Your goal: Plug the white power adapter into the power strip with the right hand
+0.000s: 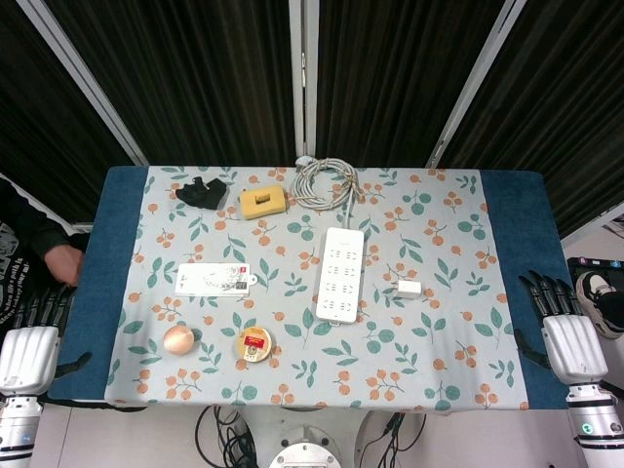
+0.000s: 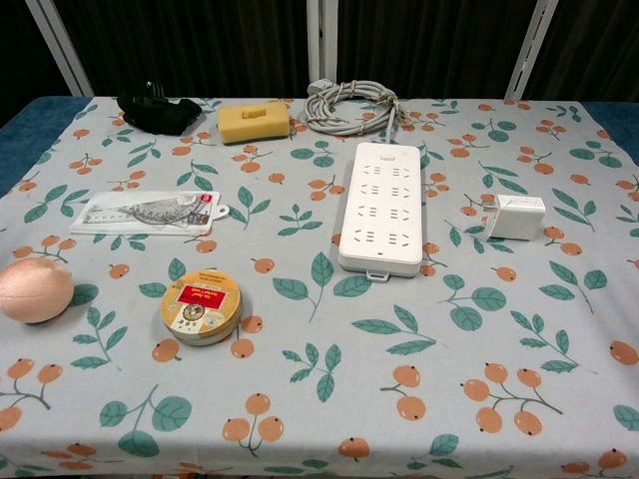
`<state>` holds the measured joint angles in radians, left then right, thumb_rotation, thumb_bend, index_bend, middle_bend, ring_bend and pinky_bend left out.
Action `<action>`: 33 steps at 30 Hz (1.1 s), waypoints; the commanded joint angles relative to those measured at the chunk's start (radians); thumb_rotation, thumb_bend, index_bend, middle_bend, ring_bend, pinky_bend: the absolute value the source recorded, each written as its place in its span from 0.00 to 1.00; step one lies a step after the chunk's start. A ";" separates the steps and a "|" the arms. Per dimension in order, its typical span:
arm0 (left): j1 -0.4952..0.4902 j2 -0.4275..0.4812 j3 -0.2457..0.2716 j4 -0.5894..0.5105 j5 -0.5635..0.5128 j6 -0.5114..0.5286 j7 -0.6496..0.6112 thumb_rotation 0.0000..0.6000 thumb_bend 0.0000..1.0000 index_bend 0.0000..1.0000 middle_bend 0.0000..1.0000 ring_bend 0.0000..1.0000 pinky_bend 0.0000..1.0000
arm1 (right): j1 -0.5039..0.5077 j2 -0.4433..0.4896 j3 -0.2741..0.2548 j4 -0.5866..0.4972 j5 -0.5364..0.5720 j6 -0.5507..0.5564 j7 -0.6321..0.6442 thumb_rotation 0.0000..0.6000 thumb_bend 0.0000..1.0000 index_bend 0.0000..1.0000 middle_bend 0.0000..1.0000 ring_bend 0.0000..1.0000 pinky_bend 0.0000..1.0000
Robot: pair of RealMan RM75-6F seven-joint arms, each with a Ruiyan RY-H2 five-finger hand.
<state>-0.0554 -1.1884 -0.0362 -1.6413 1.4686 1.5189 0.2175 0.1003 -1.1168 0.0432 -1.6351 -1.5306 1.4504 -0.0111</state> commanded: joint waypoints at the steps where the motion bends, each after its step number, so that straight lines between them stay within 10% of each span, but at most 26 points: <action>1: 0.000 -0.003 -0.001 0.003 -0.003 -0.002 -0.002 1.00 0.00 0.08 0.03 0.00 0.00 | 0.002 -0.003 0.001 0.002 0.002 -0.003 0.001 1.00 0.33 0.00 0.00 0.00 0.00; 14: 0.002 -0.005 -0.002 0.003 -0.002 0.001 -0.003 1.00 0.00 0.08 0.03 0.00 0.00 | 0.011 0.002 0.000 -0.002 0.005 -0.023 0.007 1.00 0.33 0.00 0.00 0.00 0.00; 33: -0.025 -0.031 -0.002 0.013 -0.010 -0.051 -0.016 1.00 0.00 0.08 0.03 0.00 0.00 | 0.276 -0.139 0.048 0.111 0.199 -0.516 0.061 1.00 0.31 0.01 0.00 0.00 0.00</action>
<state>-0.0805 -1.2189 -0.0376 -1.6280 1.4592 1.4684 0.2020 0.3568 -1.2351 0.0815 -1.5438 -1.3450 0.9573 0.0389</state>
